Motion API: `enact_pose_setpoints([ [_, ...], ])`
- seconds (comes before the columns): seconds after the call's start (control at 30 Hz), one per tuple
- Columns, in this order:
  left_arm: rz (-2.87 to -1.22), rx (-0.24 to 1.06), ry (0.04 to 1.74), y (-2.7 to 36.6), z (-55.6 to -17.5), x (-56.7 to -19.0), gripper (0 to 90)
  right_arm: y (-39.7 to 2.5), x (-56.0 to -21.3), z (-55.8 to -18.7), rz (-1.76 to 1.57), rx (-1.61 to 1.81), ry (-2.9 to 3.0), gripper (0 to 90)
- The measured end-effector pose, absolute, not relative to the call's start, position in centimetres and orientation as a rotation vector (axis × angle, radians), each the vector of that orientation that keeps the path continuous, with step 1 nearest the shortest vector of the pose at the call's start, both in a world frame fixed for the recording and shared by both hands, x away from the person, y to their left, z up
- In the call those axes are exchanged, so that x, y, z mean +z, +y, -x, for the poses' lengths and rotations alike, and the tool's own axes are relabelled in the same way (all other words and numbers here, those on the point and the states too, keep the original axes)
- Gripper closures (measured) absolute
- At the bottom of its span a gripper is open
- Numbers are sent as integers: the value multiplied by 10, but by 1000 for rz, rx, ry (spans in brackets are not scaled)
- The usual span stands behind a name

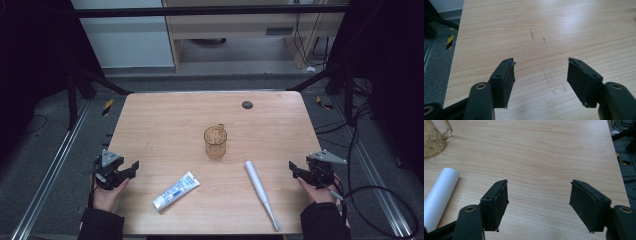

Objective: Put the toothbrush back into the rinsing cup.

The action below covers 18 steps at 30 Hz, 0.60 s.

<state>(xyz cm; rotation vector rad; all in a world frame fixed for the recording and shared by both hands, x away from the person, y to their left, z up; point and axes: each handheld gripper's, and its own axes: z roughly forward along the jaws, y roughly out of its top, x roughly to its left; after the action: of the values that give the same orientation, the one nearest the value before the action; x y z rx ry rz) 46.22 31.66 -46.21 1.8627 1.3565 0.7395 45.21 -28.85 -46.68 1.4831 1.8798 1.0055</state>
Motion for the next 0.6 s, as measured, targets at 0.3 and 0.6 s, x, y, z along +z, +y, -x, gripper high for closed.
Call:
enact_pose_setpoints([
  [0.3,-1851,727,1383,317,-459,-462,425,-280,-459,-441,-1432,1016,1944,398],
  [0.6,-1868,711,1399,315,-460,-463,418,-268,-450,-434,-1387,1058,2027,499],
])
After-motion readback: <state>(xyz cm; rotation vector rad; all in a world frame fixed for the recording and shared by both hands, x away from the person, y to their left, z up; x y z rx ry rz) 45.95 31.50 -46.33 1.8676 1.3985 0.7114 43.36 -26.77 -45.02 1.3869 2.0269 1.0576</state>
